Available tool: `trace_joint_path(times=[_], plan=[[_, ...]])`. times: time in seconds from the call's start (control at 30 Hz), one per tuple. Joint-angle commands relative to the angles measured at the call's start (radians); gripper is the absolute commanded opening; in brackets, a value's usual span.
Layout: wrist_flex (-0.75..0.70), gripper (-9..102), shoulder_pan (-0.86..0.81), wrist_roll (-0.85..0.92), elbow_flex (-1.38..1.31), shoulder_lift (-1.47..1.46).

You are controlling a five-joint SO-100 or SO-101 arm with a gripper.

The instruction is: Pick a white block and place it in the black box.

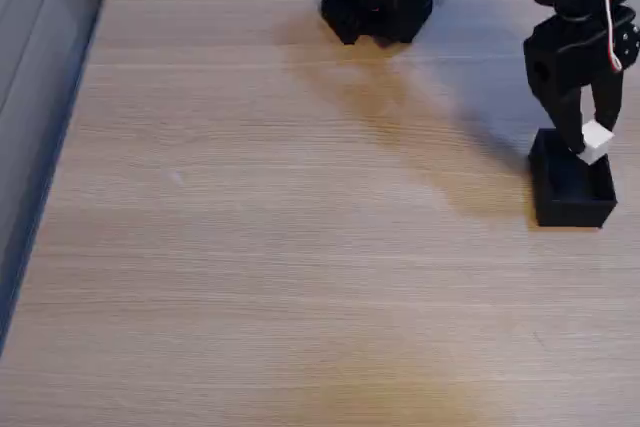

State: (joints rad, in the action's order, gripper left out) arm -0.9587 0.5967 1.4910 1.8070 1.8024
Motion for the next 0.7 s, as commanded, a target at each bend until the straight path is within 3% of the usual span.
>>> trace_joint_path(times=[0.0,0.2,0.3,0.67], plan=[[-0.002,17,-0.011,0.008,-0.032,0.011],[-0.011,14,-0.043,0.035,0.012,0.072],[-0.012,0,-0.064,0.048,0.052,0.13],[0.011,0,-0.282,0.189,0.522,0.569]])
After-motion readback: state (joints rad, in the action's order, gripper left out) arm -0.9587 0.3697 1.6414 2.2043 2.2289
